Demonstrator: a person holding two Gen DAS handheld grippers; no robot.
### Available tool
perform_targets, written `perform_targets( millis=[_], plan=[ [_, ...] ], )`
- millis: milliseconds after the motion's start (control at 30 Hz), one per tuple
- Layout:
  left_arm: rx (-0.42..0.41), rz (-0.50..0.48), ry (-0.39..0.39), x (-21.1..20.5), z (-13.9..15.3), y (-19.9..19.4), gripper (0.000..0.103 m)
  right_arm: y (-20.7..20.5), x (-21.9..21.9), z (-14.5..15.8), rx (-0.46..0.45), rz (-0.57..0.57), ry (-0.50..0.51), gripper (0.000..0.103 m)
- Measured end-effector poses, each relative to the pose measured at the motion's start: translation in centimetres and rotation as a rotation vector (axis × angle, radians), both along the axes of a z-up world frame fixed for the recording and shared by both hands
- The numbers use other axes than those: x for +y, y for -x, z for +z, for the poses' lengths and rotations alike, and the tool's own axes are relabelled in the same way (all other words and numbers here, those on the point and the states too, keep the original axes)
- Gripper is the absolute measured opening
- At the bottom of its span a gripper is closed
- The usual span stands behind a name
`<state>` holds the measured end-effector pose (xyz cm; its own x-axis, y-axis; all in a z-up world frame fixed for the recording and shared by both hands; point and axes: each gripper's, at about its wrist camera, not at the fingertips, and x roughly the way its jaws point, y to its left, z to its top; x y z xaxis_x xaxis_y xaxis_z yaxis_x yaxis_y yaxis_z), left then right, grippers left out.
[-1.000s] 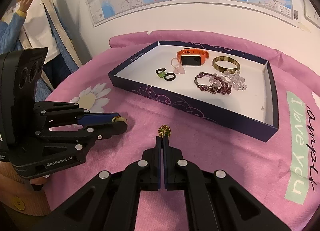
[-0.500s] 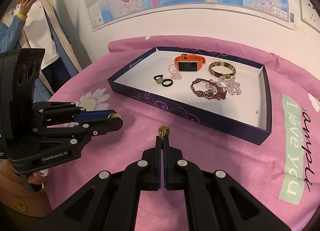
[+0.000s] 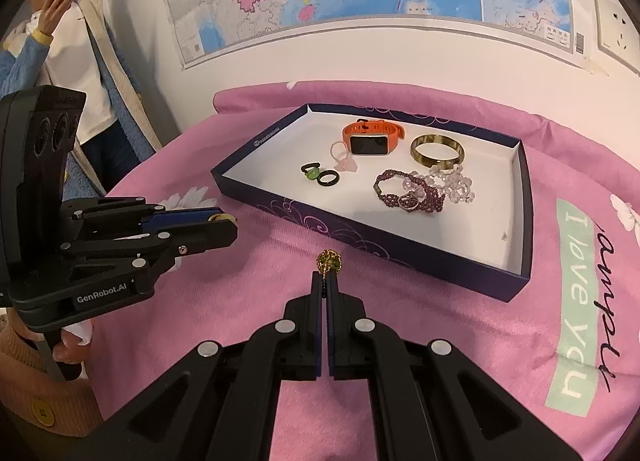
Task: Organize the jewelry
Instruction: 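Carry the yellow-green bead with the left tool while the right tool carries the gold ring into the box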
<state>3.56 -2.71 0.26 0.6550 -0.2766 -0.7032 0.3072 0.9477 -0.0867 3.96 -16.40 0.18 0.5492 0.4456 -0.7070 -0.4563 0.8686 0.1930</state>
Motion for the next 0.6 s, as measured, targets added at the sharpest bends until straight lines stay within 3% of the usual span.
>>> perform_targets(
  millis=[600],
  plan=[
    [-0.025,0.006,0.0,-0.2,0.7,-1.2,0.017,-1.1,-0.4,0.8,-0.023,-0.011,0.001,0.001]
  ],
)
